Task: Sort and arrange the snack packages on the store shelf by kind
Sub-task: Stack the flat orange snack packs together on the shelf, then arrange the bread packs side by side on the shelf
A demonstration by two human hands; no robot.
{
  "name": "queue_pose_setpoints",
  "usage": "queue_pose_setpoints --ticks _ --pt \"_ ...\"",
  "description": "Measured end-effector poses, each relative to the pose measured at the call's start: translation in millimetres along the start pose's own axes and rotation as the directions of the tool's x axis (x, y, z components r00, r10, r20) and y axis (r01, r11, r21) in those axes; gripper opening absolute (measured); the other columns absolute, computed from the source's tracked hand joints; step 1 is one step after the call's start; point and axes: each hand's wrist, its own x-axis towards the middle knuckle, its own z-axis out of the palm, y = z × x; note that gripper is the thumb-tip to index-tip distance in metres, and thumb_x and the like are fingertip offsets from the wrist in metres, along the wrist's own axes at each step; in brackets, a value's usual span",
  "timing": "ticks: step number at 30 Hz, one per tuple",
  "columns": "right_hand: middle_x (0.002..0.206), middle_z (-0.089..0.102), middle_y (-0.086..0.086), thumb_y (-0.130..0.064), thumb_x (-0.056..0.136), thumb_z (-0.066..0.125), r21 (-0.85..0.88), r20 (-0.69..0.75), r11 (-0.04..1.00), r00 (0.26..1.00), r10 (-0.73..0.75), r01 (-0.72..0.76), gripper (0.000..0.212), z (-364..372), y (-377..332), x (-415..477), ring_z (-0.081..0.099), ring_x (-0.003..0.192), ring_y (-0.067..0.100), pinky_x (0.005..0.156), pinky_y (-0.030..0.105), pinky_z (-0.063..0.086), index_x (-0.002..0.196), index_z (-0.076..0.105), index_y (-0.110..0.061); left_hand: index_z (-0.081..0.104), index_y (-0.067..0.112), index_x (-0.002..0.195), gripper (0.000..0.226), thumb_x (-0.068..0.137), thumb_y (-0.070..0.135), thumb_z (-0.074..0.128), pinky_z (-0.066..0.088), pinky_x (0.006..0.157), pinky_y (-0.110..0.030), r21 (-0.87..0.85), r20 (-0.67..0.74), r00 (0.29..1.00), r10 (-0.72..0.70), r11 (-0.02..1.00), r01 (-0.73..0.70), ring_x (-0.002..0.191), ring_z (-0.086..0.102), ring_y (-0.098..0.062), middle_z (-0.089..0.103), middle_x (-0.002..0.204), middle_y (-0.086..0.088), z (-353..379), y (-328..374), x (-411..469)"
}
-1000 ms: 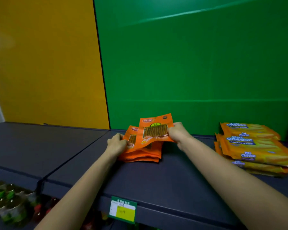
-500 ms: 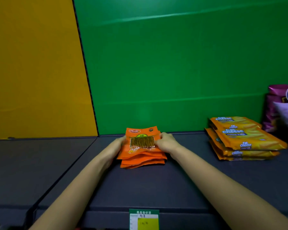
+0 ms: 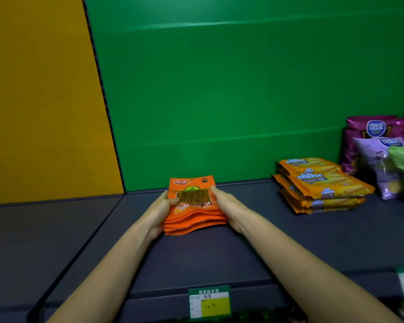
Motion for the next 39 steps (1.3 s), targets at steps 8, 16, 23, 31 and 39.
queue_pose_setpoints --ticks 8,16,23,31,39 --pt "0.143 0.046 -0.003 -0.039 0.097 0.037 -0.247 -0.172 0.911 0.911 -0.376 0.33 0.046 -63.6 -12.8 -95.6 0.038 0.136 0.014 0.105 0.024 0.026 0.136 0.047 -0.016 0.058 0.006 0.118 0.031 0.092 0.02 0.053 0.042 0.099 -0.037 0.61 -0.091 0.73 0.677 0.618 -0.496 0.117 0.054 -0.026 0.059 0.125 -0.012 8.6 25.7 -51.7" --pt "0.099 0.071 -0.013 -0.065 0.075 0.053 -0.396 -0.433 0.841 0.733 -0.524 0.368 0.034 -177.6 53.5 -242.6 0.064 0.099 0.003 0.09 0.022 0.046 0.092 0.066 -0.039 0.059 0.028 0.089 0.024 0.084 0.045 0.043 0.051 0.069 -0.034 0.4 0.383 0.491 0.783 0.339 -0.852 0.075 0.064 -0.008 0.066 0.082 0.012 114.0 18.6 -150.6" --pt "0.094 0.061 -0.041 -0.047 0.084 0.056 -0.448 -0.711 0.893 0.622 -0.327 -0.042 0.008 -263.7 158.2 -349.2 0.056 0.088 -0.022 0.074 -0.002 0.039 0.09 0.061 -0.046 0.054 0.035 0.089 0.019 0.082 0.048 0.043 0.044 0.056 -0.017 0.25 0.598 0.392 0.699 0.302 -0.92 0.064 0.054 0.004 0.056 0.068 0.025 246.8 -53.9 -165.4" --pt "0.09 0.062 -0.007 -0.02 0.086 0.061 -0.323 -0.904 0.8 0.415 -0.102 -0.506 0.017 -372.0 248.1 -451.8 0.066 0.096 0.018 0.083 0.03 0.048 0.089 0.055 -0.035 0.051 0.028 0.063 0.018 0.07 0.043 0.045 0.039 0.038 -0.018 0.405 0.78 0.376 0.5 0.054 -0.913 0.05 0.061 -0.003 0.059 0.054 0.014 417.2 -125.3 -163.7" --pt "0.108 0.064 -0.012 -0.038 0.09 0.05 -0.279 -0.943 0.647 0.328 -0.048 -0.709 0.02 -491.9 285.4 -534.2 0.061 0.098 0.006 0.08 0.025 0.05 0.107 0.06 -0.033 0.053 0.025 0.076 0.018 0.089 0.036 0.049 0.034 0.046 -0.023 0.394 0.799 0.397 0.452 0.107 -0.913 0.072 0.065 -0.014 0.066 0.076 0.004 567.6 -132.2 -209.5"
